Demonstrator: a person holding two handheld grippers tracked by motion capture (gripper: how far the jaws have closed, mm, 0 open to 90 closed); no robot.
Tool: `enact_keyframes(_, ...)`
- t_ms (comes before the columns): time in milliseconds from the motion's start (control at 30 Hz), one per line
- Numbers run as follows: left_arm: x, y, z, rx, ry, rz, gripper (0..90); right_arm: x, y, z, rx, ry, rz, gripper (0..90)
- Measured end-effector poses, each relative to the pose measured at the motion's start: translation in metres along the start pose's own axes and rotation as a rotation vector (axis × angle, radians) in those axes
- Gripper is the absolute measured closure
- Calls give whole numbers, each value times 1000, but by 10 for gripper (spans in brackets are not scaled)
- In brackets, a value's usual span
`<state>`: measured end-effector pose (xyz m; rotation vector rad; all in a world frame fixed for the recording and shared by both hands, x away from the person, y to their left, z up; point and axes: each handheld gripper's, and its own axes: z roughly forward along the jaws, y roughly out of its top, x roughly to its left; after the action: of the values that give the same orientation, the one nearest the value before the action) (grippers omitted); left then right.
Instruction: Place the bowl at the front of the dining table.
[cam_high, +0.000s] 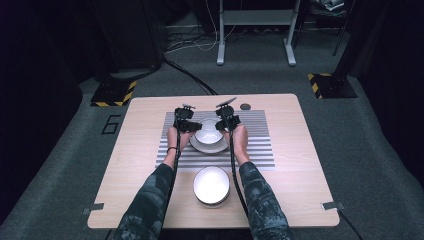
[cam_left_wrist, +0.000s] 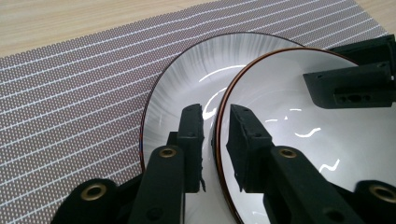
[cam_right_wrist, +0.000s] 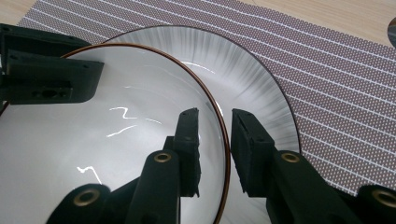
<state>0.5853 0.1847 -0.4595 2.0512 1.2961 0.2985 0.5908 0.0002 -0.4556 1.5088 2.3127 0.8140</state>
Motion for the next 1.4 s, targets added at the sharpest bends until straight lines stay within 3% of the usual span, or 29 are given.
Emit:
enact_keyframes(133,2,1,-3,6,-6,-13,642,-1,0,-1,-5,3,8,648)
enact_keyframes(200,4,1,-6,16,-2,-22,566,-2,0,-4,1,5,16,522)
enact_keyframes(300,5,2,-10,16,3,-18,456,-3,0,-6,-9,7,18,462)
enact_keyframes(333,5,3,-11,13,5,-18,456,-3,0,-7,-4,8,12,418)
enact_keyframes(367,5,3,-14,8,9,-14,368,-4,0,-9,-10,17,11,334)
enact_keyframes(433,6,3,-17,7,9,-9,317,-4,-1,-13,-20,14,8,252)
enact_keyframes(467,6,3,-17,7,9,-9,282,-4,-1,-13,-20,14,8,252)
enact_keyframes(500,6,4,-20,8,6,-8,254,-5,-2,-17,-29,23,2,183)
enact_keyframes(767,0,4,-31,24,-16,14,91,-4,-5,-30,-38,40,-29,37)
enact_keyframes(1000,-3,3,-39,19,-4,17,33,-4,-10,-41,-42,34,-52,0)
enact_keyframes(1233,-5,-6,-52,10,-11,96,0,-9,-23,-60,-59,32,-75,0)
enact_keyframes(1400,-1,-15,-59,15,-11,116,0,-14,-34,-72,-82,42,-89,0)
